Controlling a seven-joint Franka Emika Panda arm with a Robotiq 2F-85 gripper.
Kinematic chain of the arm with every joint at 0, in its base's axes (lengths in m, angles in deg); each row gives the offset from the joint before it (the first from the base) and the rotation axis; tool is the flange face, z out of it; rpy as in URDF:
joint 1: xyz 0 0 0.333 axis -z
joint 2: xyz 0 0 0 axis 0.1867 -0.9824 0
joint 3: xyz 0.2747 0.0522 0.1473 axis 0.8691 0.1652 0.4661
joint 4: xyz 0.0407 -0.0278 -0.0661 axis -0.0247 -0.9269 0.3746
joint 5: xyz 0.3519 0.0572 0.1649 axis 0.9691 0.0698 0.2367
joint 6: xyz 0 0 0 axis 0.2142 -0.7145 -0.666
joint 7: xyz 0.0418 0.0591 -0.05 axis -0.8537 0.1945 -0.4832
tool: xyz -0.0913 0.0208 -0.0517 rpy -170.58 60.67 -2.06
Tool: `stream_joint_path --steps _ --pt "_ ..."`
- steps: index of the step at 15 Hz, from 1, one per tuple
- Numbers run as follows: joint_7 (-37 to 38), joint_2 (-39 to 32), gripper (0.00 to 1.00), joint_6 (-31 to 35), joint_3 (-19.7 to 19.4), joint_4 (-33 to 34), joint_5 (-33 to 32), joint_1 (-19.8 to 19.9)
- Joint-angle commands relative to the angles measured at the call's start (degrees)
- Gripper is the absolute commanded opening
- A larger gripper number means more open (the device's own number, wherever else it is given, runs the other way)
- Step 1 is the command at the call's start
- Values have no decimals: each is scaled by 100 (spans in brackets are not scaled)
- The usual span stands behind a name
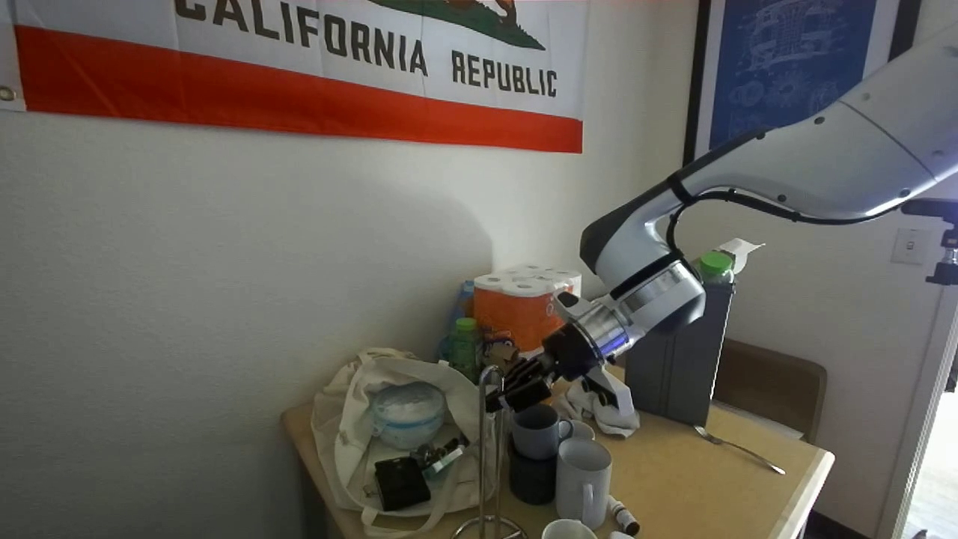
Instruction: Pick the object and move it to the right on the counter
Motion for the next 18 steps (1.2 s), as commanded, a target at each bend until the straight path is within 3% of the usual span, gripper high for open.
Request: stream_joint_path --steps 1,8,18 --pt "-123 175 2 169 48 -108 380 -49" --pt "1 338 2 581 64 129 898 -247" --pt "207 560 2 1069 30 511 1143 -386"
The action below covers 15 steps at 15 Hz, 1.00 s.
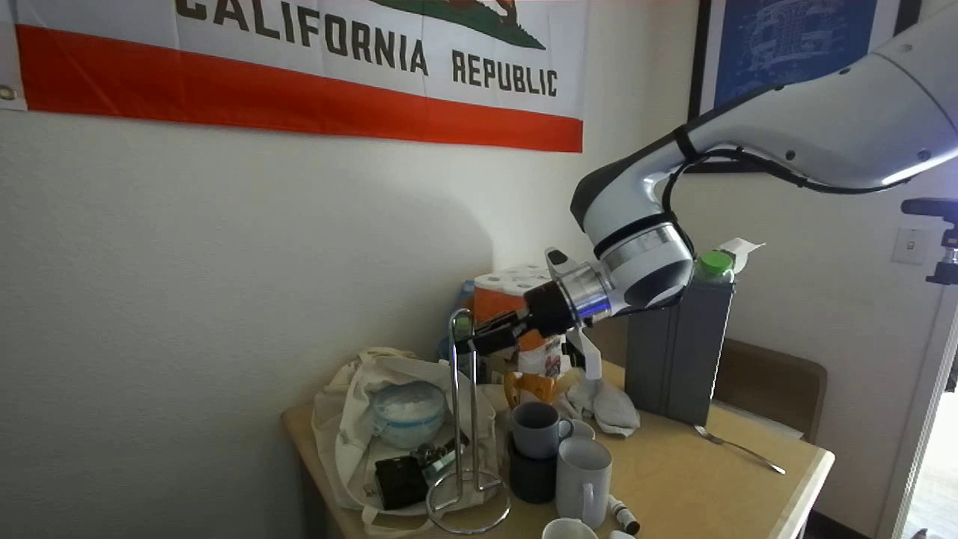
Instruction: Pick the object and move it to the right on the counter
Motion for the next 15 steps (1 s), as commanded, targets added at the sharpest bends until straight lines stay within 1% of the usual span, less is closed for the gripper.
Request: stream_joint_path --steps 1,6,12,15 --pt "318 320 2 340 -10 85 65 2" --pt "712 665 2 731 -117 187 -26 112" --pt "1165 1065 2 872 -332 332 94 252" --pt "1261 1220 2 1106 -439 344 77 293"
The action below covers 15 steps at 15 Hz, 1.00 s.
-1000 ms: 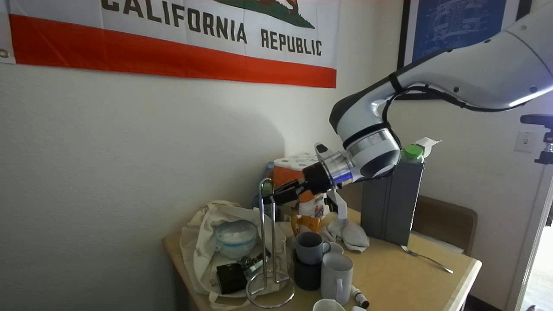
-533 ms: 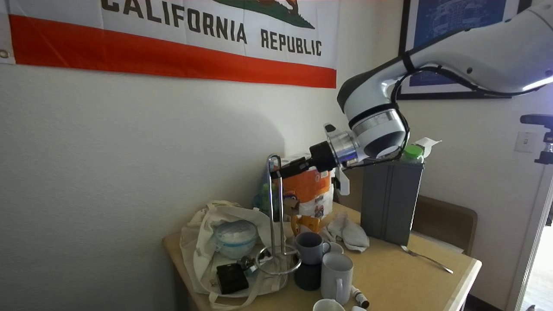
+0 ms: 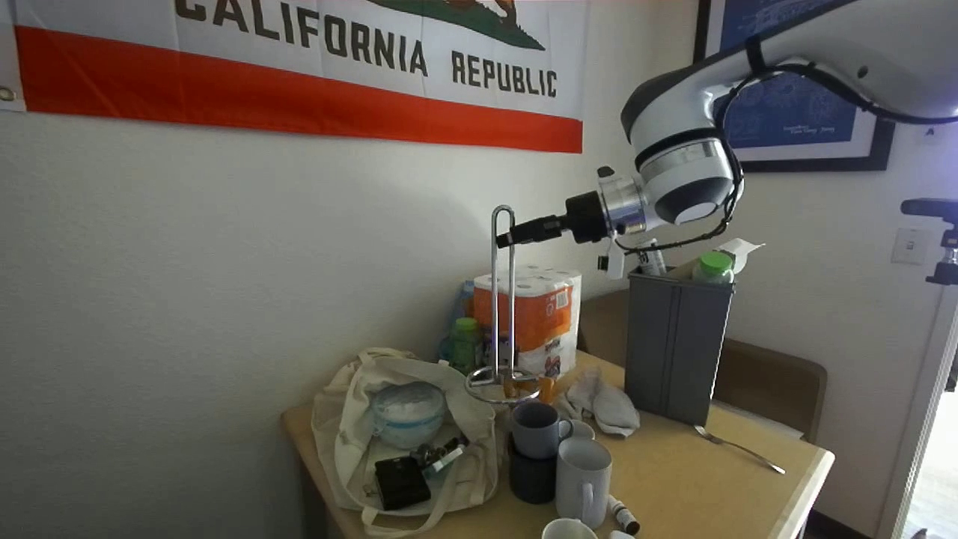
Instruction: Pick the object and move it to the right on the counter
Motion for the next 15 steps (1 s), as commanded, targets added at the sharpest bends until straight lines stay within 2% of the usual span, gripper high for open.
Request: stream_joint_path --steps 1,8,15 --pt "221 322 2 428 -81 40 39 42" --pt "103 985 2 1606 -480 -601 76 293" --pt "53 2032 2 2400 -695 -2398 441 403"
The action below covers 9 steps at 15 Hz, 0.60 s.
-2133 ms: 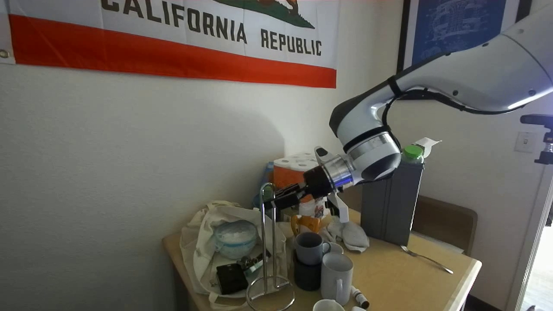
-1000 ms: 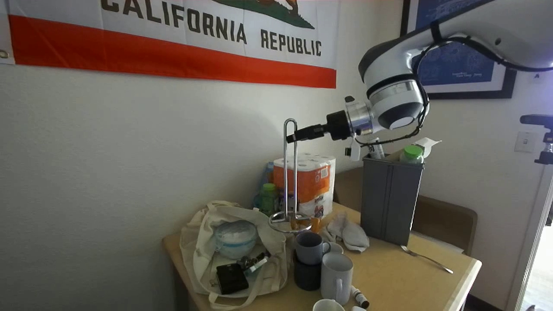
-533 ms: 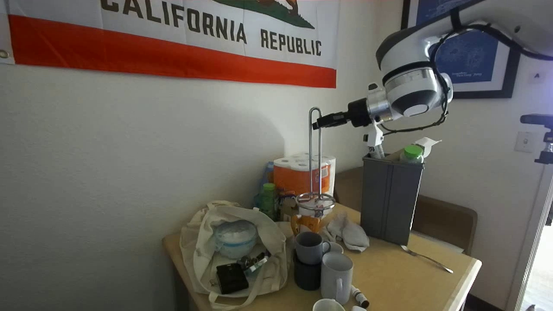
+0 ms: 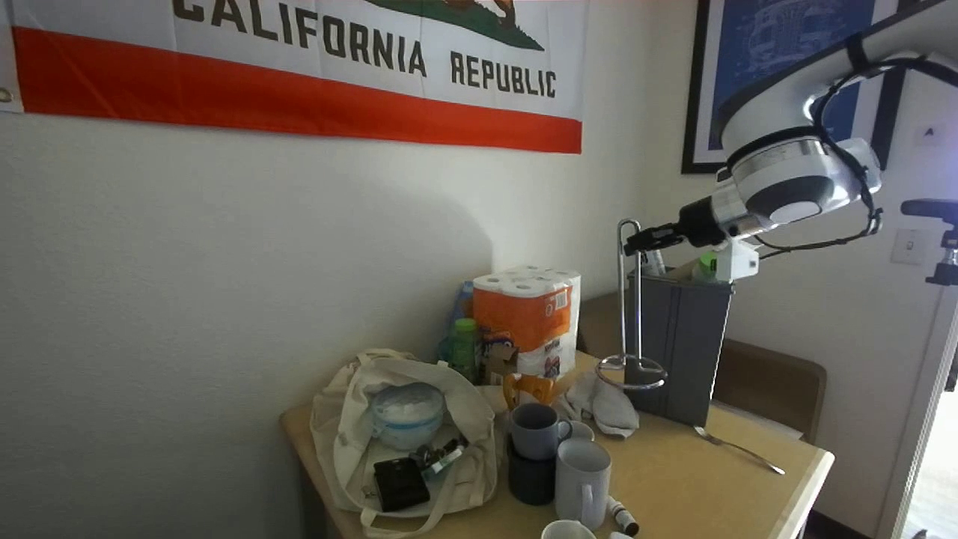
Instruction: Pick the object and move it to the right on the counter
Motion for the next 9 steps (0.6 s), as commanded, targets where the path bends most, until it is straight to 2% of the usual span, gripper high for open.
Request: stream_joint_path --steps 1,5,9 --pt "-209 847 2 236 31 -957 573 -19" --pt "-1349 1183 2 93 39 -1397 1588 134" --pt "-2600 1185 2 -176 50 -1613 2485 415"
